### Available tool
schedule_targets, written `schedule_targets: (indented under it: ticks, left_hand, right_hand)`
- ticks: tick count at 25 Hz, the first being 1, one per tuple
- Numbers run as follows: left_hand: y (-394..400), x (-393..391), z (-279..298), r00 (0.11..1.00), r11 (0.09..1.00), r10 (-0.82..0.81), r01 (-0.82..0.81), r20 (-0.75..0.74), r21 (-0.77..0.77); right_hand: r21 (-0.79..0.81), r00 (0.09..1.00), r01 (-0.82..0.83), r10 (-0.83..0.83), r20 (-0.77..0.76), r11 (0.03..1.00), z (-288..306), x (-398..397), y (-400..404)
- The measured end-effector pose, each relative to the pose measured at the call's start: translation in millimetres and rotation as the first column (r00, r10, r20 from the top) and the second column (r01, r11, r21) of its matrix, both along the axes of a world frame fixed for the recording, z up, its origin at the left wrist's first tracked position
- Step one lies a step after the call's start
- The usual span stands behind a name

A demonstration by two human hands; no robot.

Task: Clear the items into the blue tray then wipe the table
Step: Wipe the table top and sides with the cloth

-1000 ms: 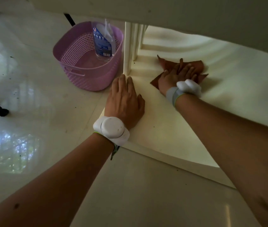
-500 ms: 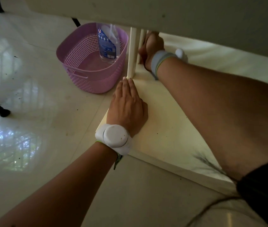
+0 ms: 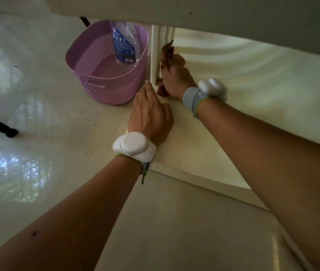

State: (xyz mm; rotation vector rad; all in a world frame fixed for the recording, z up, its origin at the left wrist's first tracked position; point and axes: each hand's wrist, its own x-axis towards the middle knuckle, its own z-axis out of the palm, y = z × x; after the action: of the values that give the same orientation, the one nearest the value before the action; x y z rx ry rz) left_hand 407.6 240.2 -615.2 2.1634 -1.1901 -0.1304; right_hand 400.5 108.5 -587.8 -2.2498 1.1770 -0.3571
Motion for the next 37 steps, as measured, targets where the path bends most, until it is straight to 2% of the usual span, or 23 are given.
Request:
schedule_targets:
  ticks: [2,5,6,8,10,11,12,13,14,15,17,21,25,27,30,31,33,35,37]
  left_hand:
    - [-2,2,-3,0.998,0.997,0.036,-0.039,-0.054,-0.069]
    - [-1,6,-4,0.99,0.985,0.049,-0.07,-0.132,-0.155]
    - [-1,8,-4,0.987,0.979,0.059,-0.086,-0.148,-0.186]
    - [-1,10,0,0.977,0.959,0.087,-0.135,-0.196,-0.249]
    - [5,9,6,0.955,0.93,0.109,-0.195,-0.275,-0.311]
    - [8,11,8,0.943,0.91,0.099,-0.216,-0.318,-0.355]
    - [11,11,10,0.932,0.893,0.092,-0.233,-0.35,-0.385]
    - [13,11,11,0.927,0.885,0.082,-0.237,-0.367,-0.402]
    - [14,11,10,0.926,0.885,0.072,-0.23,-0.37,-0.404]
    - [13,10,9,0.934,0.893,0.062,-0.21,-0.353,-0.399]
    - [11,8,5,0.959,0.919,0.04,-0.146,-0.28,-0.367]
    - [9,6,-2,0.996,0.953,-0.022,-0.006,-0.091,-0.302]
    - [6,5,1,0.998,0.982,-0.067,0.067,0.007,-0.179]
    - [7,5,3,0.996,0.986,-0.087,0.085,-0.001,-0.146]
    - [9,7,5,0.995,0.985,-0.085,0.075,-0.06,-0.155]
    - [9,7,6,0.994,0.984,-0.064,0.048,-0.091,-0.17]
    - [12,8,8,0.985,0.981,-0.02,-0.014,-0.173,-0.194]
    - [18,9,9,0.969,0.982,-0.002,-0.044,-0.249,-0.181]
    - [28,8,8,0.96,0.983,-0.023,-0.028,-0.278,-0.18]
  right_hand:
    - [0.19,0.975,0.054,-0.093,0.202,0.98,8,-1,12]
    - [0.281,0.906,-0.038,-0.086,0.414,0.959,18,-2,28]
    - [0.24,0.893,-0.028,-0.083,0.442,0.97,22,-3,30]
    - [0.009,0.899,0.015,-0.018,0.437,1.0,27,-7,31]
    - [-0.209,0.909,0.038,0.053,0.414,0.977,25,-11,41]
    - [-0.276,0.933,-0.01,0.108,0.342,0.961,20,-14,47]
    - [-0.348,0.971,-0.119,0.183,0.156,0.93,9,-19,54]
    - [-0.366,0.963,-0.268,0.248,-0.101,0.891,-4,-27,61]
    - [-0.376,0.901,-0.397,0.278,-0.332,0.837,-18,-34,61]
    - [-0.367,0.852,-0.447,0.263,-0.452,0.816,-27,-38,56]
    - [-0.35,0.864,-0.386,0.201,-0.463,0.854,-32,-40,47]
    - [-0.26,0.911,-0.13,0.012,-0.412,0.957,-27,-41,19]
    - [-0.237,0.896,-0.07,-0.043,-0.442,0.969,-1,-73,-3]
    - [-0.263,0.895,0.049,-0.159,-0.417,0.963,9,-105,-8]
    - [-0.421,0.823,0.235,-0.409,-0.394,0.876,8,-143,4]
    - [-0.389,0.81,0.257,-0.417,-0.412,0.885,5,-139,16]
    - [-0.227,0.811,0.294,-0.367,-0.455,0.929,-12,-121,46]
    - [-0.217,0.845,0.258,-0.329,-0.421,0.941,-22,-89,68]
    - [-0.122,0.891,0.191,-0.224,-0.396,0.974,-21,-55,63]
